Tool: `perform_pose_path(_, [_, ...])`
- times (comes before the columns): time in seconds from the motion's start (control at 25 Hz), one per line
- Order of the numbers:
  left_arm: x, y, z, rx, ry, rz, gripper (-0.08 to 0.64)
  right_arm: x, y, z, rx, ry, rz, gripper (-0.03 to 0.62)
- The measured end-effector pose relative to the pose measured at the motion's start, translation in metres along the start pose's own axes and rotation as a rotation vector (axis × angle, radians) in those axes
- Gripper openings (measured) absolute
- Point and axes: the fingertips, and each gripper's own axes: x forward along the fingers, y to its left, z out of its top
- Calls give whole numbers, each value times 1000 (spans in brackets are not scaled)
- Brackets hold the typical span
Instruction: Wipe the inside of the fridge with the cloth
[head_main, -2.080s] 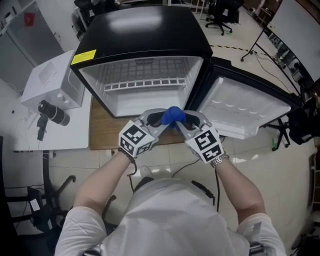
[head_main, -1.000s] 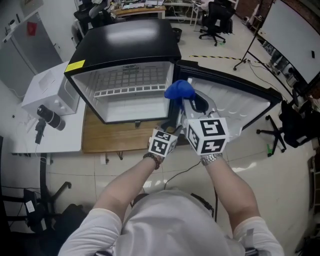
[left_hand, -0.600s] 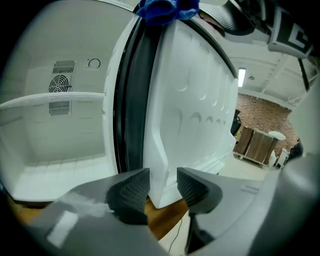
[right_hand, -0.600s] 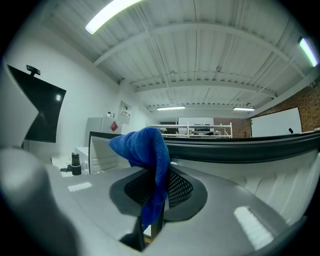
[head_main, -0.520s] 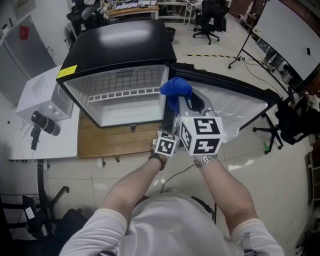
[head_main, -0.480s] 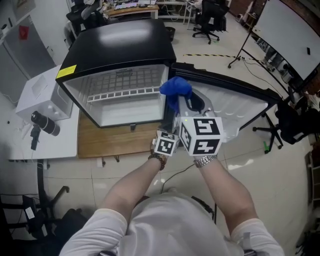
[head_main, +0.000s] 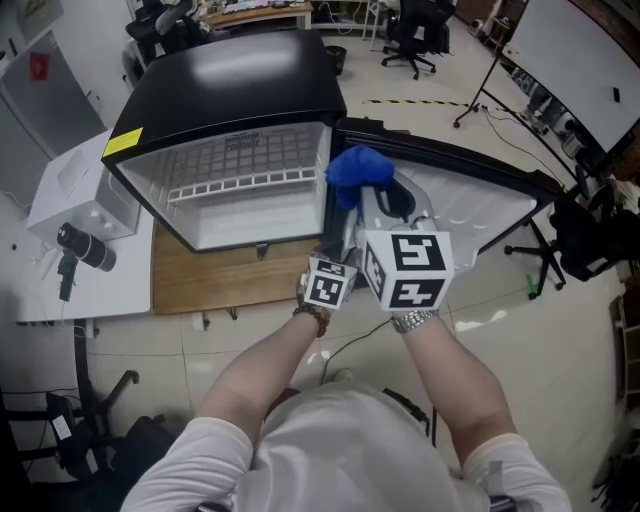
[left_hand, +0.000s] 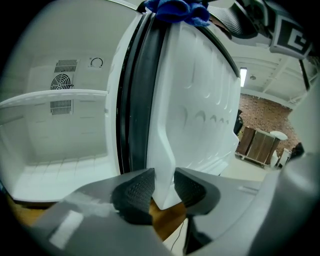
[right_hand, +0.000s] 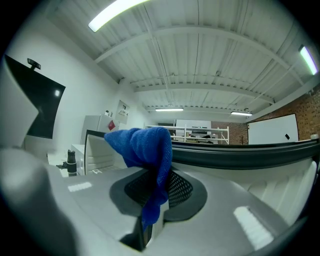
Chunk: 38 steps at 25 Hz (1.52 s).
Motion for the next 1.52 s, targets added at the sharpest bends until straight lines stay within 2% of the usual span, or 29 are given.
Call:
perform_pose_path(0.68, [-3, 2, -1, 7, -2, 5, 117, -13, -50, -11, 21, 19, -110, 40])
perform_pose_path(0.88, [-4, 4, 1, -16, -18, 3, 115, -22, -68, -14, 23, 23, -146, 40])
perform_pose_path(1.52, [-6, 5, 0, -36, -25, 33, 110, -78, -161, -27, 33, 46, -325, 40])
